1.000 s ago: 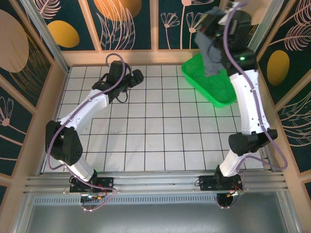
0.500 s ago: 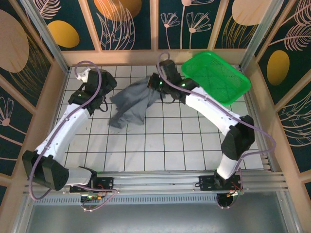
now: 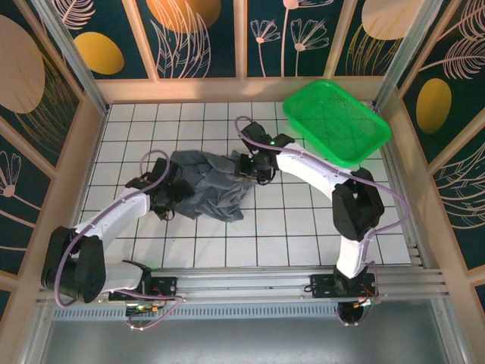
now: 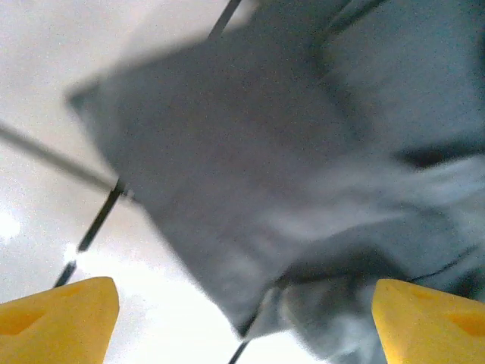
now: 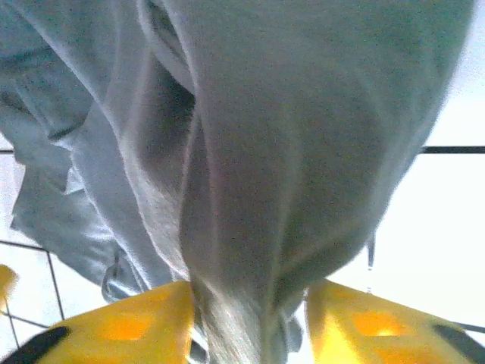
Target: Fold and stack the t-shirts
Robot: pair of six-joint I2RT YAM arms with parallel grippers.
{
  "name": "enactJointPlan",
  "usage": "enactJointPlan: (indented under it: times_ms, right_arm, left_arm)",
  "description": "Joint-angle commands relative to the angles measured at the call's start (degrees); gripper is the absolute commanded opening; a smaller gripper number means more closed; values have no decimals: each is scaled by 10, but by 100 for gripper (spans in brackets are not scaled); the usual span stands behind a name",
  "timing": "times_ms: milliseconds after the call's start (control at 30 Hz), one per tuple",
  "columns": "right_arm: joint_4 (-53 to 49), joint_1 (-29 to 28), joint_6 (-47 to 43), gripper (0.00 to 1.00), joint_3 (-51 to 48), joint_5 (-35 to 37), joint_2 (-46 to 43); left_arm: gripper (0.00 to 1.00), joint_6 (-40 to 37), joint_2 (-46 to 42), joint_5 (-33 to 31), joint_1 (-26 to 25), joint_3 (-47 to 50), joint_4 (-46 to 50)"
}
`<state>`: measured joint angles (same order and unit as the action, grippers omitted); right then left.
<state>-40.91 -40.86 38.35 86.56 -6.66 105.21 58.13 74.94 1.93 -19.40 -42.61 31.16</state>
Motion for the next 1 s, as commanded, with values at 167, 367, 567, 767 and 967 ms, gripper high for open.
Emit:
enactJointPlan:
  times_ms: [167, 367, 567, 767, 967]
  right_arm:
    - [16, 54, -101, 57, 7, 88, -10]
    - [52, 66, -172, 57, 95, 46, 94]
    - [47, 67, -171, 52, 159, -24, 173]
    - [52, 58, -139, 0, 34, -51, 159]
    - [71, 44, -114, 0, -166, -42, 16]
  left_arm:
    - [82, 127, 76, 142, 0, 43, -172]
    - [39, 135, 168, 125, 2, 5, -210]
    - [0, 76, 172, 51, 54, -27, -152]
    - [0, -11, 199, 51, 145, -96, -134]
    - [0, -71, 299, 65, 184, -224, -128]
